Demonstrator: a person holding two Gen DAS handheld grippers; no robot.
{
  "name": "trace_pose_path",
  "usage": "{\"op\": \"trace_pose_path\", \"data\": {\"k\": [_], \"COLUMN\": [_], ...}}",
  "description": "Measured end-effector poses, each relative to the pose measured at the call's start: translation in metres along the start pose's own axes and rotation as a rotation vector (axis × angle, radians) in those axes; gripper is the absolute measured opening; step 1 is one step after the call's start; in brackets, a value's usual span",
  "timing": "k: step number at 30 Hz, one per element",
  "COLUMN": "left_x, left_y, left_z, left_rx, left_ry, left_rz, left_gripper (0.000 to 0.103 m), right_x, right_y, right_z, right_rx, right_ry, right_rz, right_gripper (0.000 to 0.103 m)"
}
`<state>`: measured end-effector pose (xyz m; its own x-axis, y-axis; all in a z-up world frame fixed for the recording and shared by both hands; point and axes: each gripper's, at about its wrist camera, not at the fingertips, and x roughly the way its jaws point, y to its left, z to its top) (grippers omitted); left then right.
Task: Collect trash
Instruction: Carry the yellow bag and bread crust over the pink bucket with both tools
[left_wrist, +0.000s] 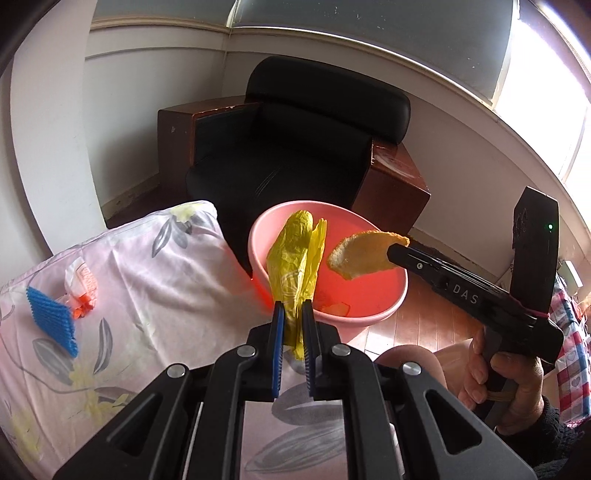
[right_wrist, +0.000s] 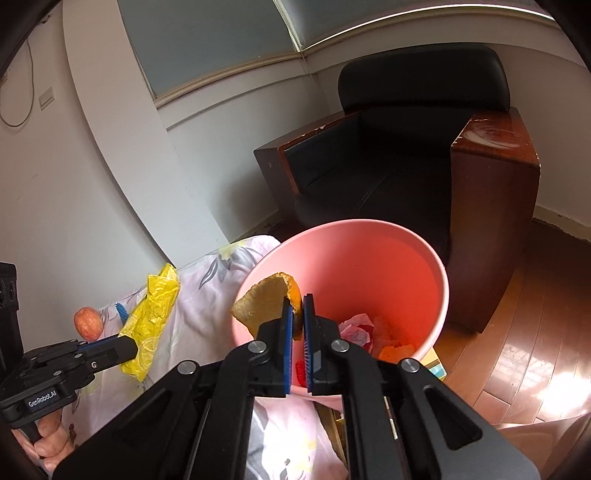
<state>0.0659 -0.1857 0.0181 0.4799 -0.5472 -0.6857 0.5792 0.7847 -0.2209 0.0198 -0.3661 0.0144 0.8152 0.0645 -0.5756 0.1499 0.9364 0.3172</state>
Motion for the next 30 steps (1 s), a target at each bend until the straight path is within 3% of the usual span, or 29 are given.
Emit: {"op": "trace_pose_path", "data": {"k": [6,19,30], "left_x": [0.026,0.077,0.087], "left_y": [-0.016,-0.022,-0.026], "left_z": [0.012,0.024,0.027], "left_rx": [0.022,0.021,0.023], "left_ry": [0.022,0.097,0.119], "left_rz": [-0.011,0.009,0.011], "left_gripper": [0.009,0.009,0.012], "right_x": [0.007,0.023,0.027], "right_y": [-0.015,-0.031,-0.033], "right_z": [0.007,0.006,0.004], "right_rx": [-0.002,0.011,0.002], "right_ry": [-0.018,-0.008,-0.005], "right_rz": [-0.063,-0.115,-0.150], "right_gripper": [0.006,0.006,0.006]}}
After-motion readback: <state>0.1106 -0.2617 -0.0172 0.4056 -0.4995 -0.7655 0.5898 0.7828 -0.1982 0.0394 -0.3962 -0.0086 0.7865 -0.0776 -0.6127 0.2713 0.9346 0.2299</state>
